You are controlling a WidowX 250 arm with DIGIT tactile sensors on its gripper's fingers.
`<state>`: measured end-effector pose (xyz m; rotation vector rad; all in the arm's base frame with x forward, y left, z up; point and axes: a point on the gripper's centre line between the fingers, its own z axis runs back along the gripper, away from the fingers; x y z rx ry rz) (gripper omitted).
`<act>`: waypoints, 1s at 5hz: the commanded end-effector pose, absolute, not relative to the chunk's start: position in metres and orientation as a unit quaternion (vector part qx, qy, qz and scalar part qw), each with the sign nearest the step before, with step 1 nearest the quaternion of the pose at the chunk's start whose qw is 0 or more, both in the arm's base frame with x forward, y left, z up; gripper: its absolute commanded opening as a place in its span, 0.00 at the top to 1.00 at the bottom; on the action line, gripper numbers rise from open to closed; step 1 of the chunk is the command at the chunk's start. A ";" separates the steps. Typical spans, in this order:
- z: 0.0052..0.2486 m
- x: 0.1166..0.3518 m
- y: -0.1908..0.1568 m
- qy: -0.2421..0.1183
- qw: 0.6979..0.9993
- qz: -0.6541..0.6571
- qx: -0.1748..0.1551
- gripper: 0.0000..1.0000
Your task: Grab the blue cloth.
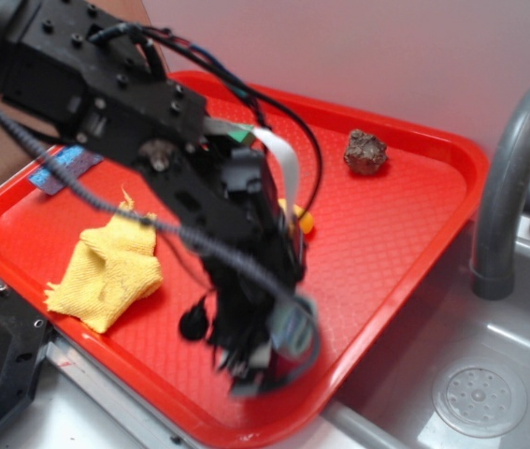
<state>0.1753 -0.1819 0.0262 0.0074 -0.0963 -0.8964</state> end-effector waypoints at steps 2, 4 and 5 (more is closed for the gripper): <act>0.036 0.171 -0.155 -0.054 0.922 -0.383 0.017 1.00; 0.138 0.190 -0.089 -0.038 0.979 -0.181 0.084 1.00; 0.187 0.208 -0.038 -0.002 0.995 -0.060 0.081 1.00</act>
